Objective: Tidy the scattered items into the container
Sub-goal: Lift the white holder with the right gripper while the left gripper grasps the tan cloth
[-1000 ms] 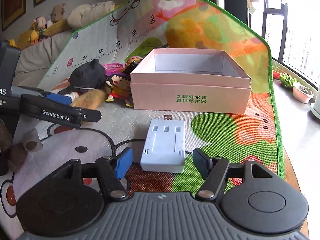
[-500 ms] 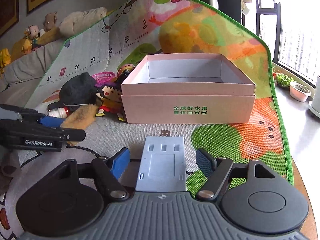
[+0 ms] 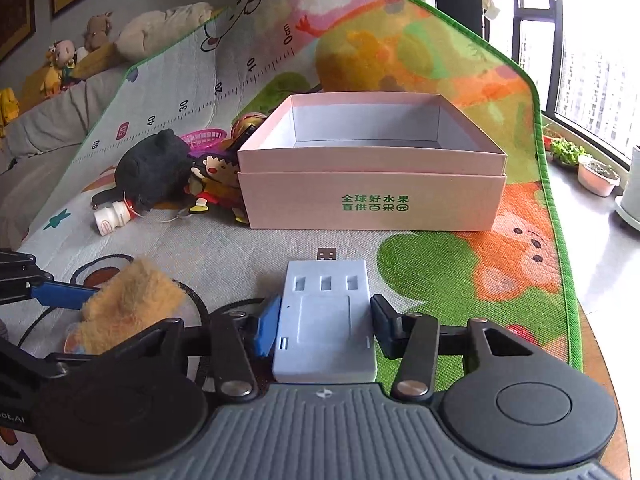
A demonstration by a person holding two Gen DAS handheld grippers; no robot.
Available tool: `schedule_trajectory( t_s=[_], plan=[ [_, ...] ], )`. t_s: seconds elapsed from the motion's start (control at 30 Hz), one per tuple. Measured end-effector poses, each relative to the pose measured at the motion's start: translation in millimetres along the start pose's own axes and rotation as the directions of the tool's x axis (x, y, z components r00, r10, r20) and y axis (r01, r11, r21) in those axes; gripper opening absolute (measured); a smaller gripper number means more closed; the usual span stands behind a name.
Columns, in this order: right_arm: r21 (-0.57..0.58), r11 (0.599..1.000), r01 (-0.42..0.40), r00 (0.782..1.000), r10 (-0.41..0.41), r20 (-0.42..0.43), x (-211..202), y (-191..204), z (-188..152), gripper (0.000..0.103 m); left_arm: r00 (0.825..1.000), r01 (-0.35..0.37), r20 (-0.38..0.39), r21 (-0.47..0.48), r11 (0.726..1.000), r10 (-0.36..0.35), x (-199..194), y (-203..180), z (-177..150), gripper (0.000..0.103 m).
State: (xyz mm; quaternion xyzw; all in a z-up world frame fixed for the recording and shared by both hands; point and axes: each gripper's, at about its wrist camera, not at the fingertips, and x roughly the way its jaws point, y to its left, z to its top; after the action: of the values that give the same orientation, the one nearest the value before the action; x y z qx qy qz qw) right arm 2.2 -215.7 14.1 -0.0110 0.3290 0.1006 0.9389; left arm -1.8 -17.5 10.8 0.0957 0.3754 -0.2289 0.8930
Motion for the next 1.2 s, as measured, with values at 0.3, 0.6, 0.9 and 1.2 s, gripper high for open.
schedule_trajectory(
  t_s=[0.3, 0.6, 0.9, 1.2],
  plan=[
    [-0.014, 0.999, 0.034, 0.999, -0.034, -0.003, -31.3, -6.6, -24.8, 0.048, 0.999, -0.029, 0.017, -0.017, 0.999, 0.029, 3.4, -1.5, -4.4, 0.091],
    [-0.008, 0.998, 0.056, 0.998, -0.056, -0.006, -31.8, -3.8, -24.1, 0.05, 0.998, -0.016, 0.053, 0.007, 1.0, 0.016, 0.4, -7.8, -4.5, 0.06],
    [-0.01, 0.998, 0.066, 0.998, -0.066, -0.007, -35.1, -1.1, -26.8, 0.052, 0.997, 0.076, 0.024, 0.049, 0.996, -0.078, -16.1, -21.7, -18.6, 0.069],
    [-0.009, 0.997, 0.08, 0.997, -0.08, -0.005, -25.5, -1.1, -21.6, 0.074, 0.999, 0.028, 0.035, 0.047, 0.999, -0.03, -7.2, -21.8, -18.9, 0.093]
  ],
)
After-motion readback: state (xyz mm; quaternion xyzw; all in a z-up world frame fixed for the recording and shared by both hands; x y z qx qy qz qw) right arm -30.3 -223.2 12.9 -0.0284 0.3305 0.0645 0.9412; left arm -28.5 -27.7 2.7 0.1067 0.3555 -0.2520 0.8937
